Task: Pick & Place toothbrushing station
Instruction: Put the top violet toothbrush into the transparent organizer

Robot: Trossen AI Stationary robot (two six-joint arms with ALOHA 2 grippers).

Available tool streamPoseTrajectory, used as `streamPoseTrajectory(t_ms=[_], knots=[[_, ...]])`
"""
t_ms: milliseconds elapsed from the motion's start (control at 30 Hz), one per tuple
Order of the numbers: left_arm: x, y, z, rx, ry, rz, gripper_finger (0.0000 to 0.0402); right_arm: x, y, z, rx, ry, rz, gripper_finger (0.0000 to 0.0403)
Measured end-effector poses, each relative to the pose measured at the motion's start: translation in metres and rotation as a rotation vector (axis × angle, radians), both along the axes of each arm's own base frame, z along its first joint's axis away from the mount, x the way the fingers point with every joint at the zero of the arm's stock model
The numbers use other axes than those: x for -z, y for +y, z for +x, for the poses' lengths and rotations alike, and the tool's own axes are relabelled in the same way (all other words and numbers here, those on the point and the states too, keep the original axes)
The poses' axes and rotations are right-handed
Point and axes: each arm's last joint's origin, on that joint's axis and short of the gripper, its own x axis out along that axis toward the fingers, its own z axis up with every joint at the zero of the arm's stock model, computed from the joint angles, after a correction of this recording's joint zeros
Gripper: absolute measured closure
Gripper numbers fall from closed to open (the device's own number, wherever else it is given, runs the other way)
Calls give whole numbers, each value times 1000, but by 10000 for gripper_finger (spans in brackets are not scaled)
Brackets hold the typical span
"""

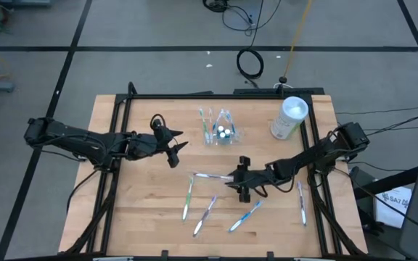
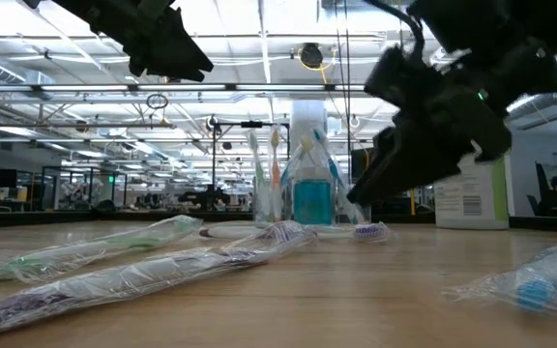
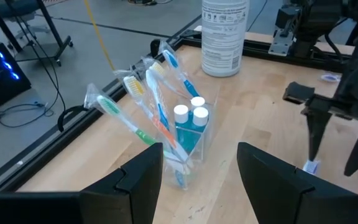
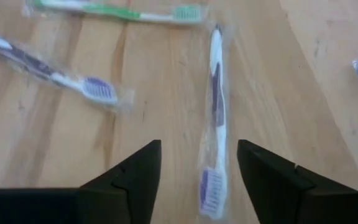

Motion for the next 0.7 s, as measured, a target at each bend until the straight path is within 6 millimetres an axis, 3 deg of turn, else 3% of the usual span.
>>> streamPoseTrajectory(t_ms=[167,333,533,700], knots=[[0,0,0,0,-1,0,188,15,-5,-4,-3,-6,-20,169],[0,0,0,0,-4,-1,188,31,-12,-3,21,52,-40,169],[0,0,0,0,-3,-1,188,36,-15,-1,29,67,-38,198],[0,0,0,0,-1,-1,188,37,-16,-2,8,82,-67,247]])
